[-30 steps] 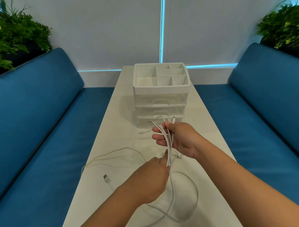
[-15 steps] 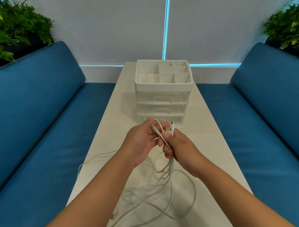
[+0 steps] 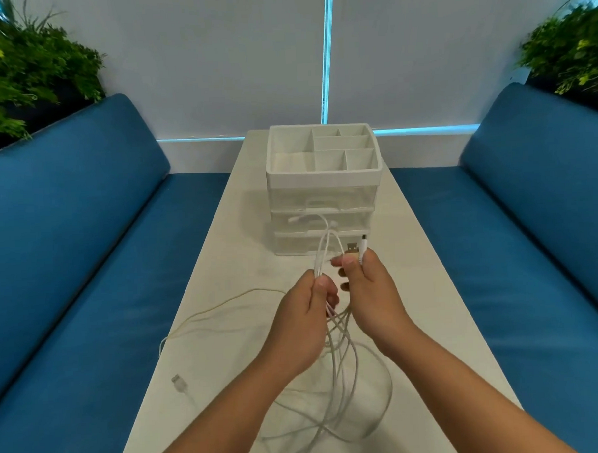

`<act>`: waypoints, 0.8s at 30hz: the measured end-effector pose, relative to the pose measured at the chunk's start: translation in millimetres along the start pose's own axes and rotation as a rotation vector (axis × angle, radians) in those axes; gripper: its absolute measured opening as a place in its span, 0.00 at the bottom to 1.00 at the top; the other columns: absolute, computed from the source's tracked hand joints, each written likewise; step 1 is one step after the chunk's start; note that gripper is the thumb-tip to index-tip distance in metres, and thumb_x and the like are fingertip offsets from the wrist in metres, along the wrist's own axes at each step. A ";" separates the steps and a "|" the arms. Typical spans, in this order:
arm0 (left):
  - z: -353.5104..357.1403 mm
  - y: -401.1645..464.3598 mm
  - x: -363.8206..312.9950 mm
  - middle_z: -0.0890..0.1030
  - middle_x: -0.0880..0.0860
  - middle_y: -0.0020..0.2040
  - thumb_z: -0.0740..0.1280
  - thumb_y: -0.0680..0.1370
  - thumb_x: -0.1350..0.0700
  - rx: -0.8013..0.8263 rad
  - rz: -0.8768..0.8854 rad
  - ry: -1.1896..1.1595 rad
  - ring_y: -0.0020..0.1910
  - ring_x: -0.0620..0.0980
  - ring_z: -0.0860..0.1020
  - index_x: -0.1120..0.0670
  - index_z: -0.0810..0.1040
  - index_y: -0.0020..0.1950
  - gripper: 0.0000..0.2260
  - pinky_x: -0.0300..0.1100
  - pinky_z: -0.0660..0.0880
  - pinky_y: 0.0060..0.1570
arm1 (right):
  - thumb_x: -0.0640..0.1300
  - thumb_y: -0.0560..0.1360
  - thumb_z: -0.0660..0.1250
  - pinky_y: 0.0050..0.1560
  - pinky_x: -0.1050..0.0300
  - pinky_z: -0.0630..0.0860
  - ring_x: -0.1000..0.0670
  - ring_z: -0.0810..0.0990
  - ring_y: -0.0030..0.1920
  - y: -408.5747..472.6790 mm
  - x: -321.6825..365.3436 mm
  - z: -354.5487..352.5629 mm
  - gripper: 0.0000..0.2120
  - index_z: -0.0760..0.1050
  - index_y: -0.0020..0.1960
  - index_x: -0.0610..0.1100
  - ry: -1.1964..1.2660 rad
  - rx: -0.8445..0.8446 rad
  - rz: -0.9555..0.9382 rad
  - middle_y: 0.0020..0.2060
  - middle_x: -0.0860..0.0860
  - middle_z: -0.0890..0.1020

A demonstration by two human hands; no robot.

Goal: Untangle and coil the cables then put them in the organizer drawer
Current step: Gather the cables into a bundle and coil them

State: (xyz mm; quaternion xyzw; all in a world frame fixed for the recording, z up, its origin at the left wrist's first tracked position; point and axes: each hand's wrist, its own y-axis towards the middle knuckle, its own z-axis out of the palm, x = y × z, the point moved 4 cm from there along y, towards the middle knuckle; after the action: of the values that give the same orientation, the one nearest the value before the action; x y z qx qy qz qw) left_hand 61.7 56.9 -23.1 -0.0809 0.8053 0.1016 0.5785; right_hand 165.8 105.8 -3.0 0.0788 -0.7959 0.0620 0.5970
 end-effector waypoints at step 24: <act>28.2 -31.3 8.5 0.79 0.52 0.44 0.52 0.85 0.50 0.097 0.177 0.503 0.43 0.51 0.77 0.51 0.70 0.48 0.11 0.45 0.72 0.45 | 0.45 0.83 0.54 0.36 0.59 0.74 0.49 0.77 0.44 6.9 11.4 -1.0 0.09 0.71 0.52 0.44 0.315 0.152 0.229 0.46 0.49 0.80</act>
State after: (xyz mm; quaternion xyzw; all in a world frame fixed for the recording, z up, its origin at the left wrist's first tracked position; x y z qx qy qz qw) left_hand 92.6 33.7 -42.1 -0.0053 0.9316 0.0897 0.3523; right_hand 162.2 112.1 8.2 0.0217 -0.6894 0.2009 0.6956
